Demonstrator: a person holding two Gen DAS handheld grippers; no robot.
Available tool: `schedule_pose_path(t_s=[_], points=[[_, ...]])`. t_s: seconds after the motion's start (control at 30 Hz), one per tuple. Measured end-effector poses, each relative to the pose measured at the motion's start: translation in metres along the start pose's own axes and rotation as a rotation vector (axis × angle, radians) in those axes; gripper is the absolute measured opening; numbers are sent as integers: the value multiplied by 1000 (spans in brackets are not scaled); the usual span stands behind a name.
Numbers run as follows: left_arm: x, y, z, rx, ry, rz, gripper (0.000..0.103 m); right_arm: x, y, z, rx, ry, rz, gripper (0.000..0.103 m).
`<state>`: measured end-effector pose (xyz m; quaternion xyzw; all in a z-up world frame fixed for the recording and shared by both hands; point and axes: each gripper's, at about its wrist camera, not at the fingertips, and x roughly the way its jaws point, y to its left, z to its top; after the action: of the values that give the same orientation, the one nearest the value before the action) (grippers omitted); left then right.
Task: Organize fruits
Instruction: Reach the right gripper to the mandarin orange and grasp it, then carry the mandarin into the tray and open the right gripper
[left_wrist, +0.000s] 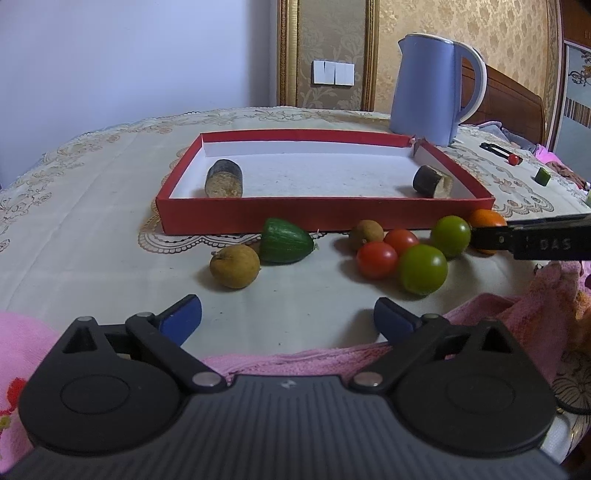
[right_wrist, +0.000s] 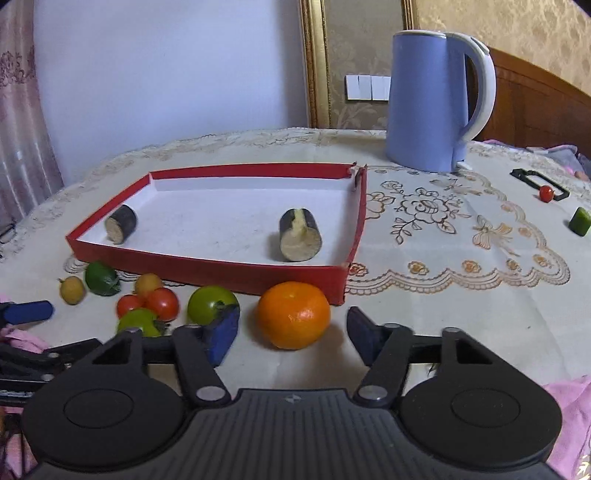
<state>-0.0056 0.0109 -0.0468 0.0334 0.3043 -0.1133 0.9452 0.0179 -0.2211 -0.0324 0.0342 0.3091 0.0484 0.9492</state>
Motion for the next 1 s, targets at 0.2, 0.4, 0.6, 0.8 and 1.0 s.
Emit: schedule_pose_path(t_s=[0.2,0.4,0.6,0.8,1.0], points=[[0,0,1,0,2,-4,101,2,-7,-5,31,2,32,43],[0,-1,1,-2,1,-6,101,-8,-7,-6,41,-25,45,43],[0,0,0,-8,-2,-11,101,-27,-1,8,10,-103,54,43],[-1,1,0,-12,-3,-16,102,-20,8,23,-27,-107,53,43],[-1,2,0,-20,-5,-22,102,8,29,43,-87,-87,61,43]])
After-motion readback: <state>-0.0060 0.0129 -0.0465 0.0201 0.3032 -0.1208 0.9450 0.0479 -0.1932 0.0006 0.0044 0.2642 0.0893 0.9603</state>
